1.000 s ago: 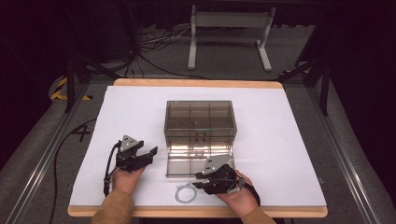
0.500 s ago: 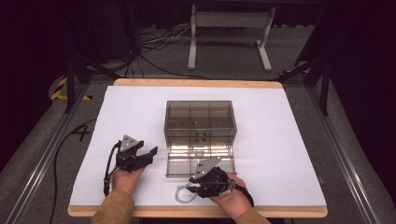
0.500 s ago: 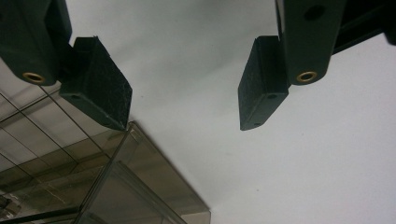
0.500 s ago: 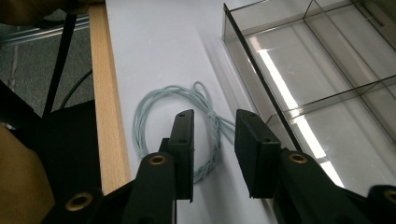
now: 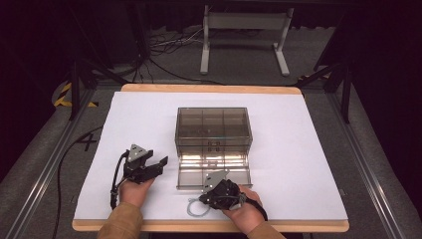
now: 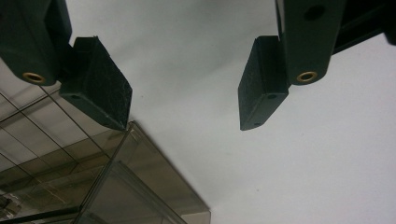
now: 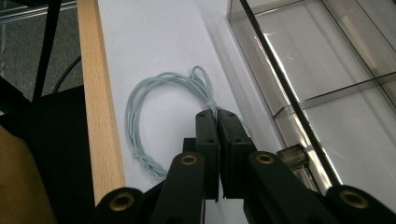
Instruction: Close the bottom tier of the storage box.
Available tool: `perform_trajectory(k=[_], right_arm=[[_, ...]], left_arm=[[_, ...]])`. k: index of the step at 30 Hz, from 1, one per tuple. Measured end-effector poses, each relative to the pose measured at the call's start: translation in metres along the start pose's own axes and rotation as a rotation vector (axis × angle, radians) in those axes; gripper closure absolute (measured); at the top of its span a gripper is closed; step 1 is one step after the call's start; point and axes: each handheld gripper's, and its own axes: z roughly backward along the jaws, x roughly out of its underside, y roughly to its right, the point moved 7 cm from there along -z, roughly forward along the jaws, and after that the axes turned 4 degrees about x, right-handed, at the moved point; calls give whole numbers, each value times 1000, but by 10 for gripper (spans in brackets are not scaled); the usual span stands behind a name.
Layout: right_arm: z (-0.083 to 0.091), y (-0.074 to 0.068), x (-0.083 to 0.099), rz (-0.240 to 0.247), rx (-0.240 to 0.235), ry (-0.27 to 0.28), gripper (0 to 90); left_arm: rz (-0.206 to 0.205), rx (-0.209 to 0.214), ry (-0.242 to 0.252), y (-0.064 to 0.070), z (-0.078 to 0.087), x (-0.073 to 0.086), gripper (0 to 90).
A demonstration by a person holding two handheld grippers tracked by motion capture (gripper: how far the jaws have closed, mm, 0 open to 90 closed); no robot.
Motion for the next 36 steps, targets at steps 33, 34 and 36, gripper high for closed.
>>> perform_trajectory(k=[33,34,36], right_arm=[[21,2,-23,29,18,-2,891],[23,2,-24,28,18,-5,891],[25,3,-26,33,23,-6,891]], left_arm=[[0,1,-3,0,0,0,358],[0,1,-3,0,0,0,358],[1,1,-2,0,0,0,358]])
